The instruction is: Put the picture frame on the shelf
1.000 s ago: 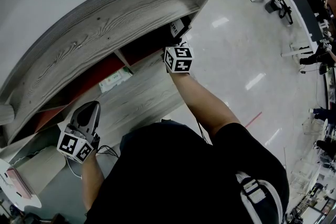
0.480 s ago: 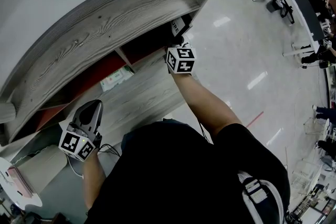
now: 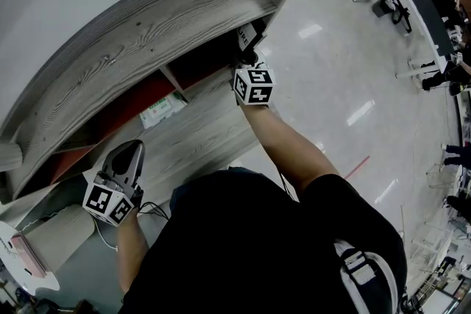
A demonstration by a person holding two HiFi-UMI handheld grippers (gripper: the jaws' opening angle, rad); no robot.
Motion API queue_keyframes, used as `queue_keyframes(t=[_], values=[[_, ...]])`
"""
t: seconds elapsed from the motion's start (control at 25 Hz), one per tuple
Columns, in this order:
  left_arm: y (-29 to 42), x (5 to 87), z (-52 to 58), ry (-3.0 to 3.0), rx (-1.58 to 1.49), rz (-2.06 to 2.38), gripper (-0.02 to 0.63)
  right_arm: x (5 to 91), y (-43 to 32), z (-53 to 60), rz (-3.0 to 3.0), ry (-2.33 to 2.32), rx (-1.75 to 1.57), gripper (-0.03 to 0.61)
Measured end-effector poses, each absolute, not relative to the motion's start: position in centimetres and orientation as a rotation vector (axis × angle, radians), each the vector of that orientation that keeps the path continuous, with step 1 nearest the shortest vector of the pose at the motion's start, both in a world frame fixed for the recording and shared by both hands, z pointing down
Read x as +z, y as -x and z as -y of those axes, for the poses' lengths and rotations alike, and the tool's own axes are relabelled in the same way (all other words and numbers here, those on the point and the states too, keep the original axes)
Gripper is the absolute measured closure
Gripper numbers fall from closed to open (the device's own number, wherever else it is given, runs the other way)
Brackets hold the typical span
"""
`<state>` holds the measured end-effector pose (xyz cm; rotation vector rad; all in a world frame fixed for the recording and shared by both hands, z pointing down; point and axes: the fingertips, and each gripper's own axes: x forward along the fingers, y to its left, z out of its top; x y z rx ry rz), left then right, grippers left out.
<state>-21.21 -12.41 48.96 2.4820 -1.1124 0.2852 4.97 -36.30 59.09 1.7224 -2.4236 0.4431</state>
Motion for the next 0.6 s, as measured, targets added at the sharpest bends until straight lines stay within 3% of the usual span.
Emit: queue_keyframes(t=[0.6], values=[[20.92, 48.47, 12.09, -2.493, 0.283, 1.111, 0.594, 59.01, -5.49, 35.28, 2.429, -1.724, 0.46, 0.426]])
